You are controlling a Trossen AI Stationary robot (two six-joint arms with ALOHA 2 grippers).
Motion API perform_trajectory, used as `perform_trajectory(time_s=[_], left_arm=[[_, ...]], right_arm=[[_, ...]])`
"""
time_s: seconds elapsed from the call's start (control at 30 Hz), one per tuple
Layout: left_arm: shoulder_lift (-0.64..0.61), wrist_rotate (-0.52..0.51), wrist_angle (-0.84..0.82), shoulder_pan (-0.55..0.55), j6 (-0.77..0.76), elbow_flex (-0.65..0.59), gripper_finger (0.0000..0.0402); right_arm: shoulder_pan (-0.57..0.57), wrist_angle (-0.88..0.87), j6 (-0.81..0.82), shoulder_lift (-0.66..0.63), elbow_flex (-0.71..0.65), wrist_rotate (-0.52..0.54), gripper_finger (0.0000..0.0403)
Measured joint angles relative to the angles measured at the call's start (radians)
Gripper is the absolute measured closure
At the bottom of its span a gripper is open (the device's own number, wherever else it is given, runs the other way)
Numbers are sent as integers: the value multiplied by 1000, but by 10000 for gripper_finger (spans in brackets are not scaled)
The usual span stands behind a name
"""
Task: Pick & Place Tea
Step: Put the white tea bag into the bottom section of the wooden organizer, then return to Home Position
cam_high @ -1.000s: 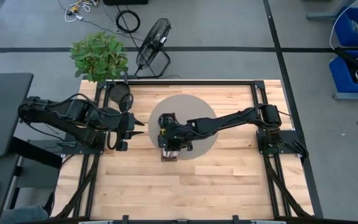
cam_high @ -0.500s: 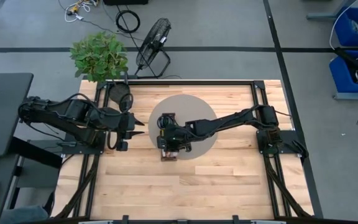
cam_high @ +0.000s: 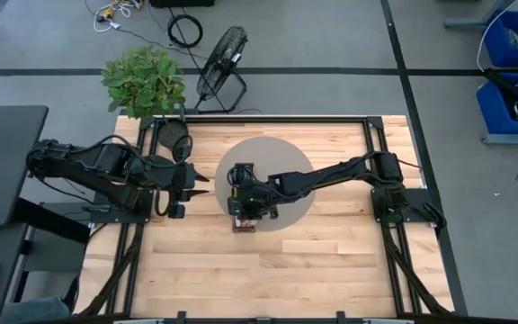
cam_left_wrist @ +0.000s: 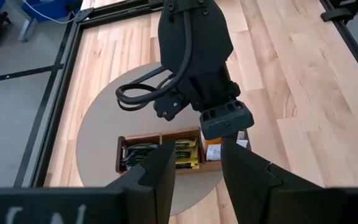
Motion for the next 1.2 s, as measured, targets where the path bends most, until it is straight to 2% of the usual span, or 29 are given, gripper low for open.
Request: perform_trajectory(time_s=[0.23, 0.37, 0.63, 0.9, 1.03, 1.2], left_arm=[[0, 0, -1, 0, -6, 0, 269], [0, 0, -8, 0, -18, 0, 269], [0, 0, -10, 0, -18, 0, 269], [0, 0, -13, 0, -18, 0, 269], [0, 0, -12, 0, -18, 0, 269], [0, 0, -12, 0, -17, 0, 269]], right_arm=[[-1, 32, 3, 0, 0, -17, 273], [-1, 31, 3, -12, 0, -19, 249], [-1, -19, 10, -73, 0, -5, 242], [-1, -140, -105, -167, 0, 57, 246], [2, -234, -231, -225, 0, 82, 279], [18, -310, -417, -296, 0, 138, 384]])
